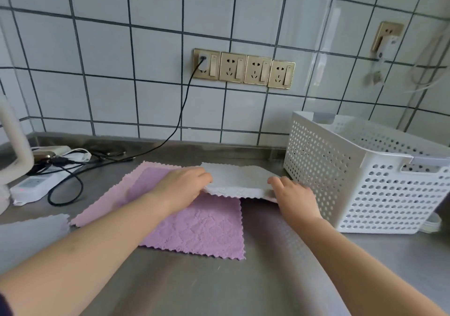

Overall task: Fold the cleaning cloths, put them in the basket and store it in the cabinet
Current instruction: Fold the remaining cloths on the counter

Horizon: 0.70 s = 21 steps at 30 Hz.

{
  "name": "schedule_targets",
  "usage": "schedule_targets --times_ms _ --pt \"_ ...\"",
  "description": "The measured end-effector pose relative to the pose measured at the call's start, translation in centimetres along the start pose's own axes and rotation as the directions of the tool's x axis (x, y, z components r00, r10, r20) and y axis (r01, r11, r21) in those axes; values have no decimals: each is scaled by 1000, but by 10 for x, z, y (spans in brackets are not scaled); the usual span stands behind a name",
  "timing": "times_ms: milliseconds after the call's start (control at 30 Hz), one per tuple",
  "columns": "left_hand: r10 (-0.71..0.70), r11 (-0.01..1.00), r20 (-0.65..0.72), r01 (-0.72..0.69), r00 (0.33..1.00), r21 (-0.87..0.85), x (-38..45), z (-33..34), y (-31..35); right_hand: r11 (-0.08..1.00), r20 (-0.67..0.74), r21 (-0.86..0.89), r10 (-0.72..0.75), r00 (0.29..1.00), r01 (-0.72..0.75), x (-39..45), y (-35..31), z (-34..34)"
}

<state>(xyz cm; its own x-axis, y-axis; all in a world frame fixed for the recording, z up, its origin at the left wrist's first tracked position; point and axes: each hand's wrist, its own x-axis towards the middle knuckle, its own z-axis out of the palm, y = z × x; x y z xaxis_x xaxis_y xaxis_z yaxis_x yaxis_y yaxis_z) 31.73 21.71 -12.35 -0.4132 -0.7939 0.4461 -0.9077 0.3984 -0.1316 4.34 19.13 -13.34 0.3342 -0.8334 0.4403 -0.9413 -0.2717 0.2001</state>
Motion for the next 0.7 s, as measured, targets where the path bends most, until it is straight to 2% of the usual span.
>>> schedule_targets --times_ms 100,367,467,533,600,700 --pt "29 998 -85 -24 996 50 -8 -31 0 1000 -157 -12 -19 987 17 -2 2 -22" --pt "97 979 -118 -74 988 190 -84 -85 22 986 -219 91 -117 969 140 -65 -13 -56" --pt "105 982 -109 -85 989 168 -113 -98 33 969 -244 170 -135 960 180 -94 -21 -70" --pt "116 984 -83 -103 990 145 -133 -99 38 958 -185 186 -184 965 219 -111 -26 -78" --pt "108 992 -26 -106 994 74 -152 -101 44 946 -10 250 -211 977 207 -125 -32 -88" --pt "79 997 75 -79 994 -3 -168 -101 50 932 209 325 -237 949 161 -135 -31 -92"
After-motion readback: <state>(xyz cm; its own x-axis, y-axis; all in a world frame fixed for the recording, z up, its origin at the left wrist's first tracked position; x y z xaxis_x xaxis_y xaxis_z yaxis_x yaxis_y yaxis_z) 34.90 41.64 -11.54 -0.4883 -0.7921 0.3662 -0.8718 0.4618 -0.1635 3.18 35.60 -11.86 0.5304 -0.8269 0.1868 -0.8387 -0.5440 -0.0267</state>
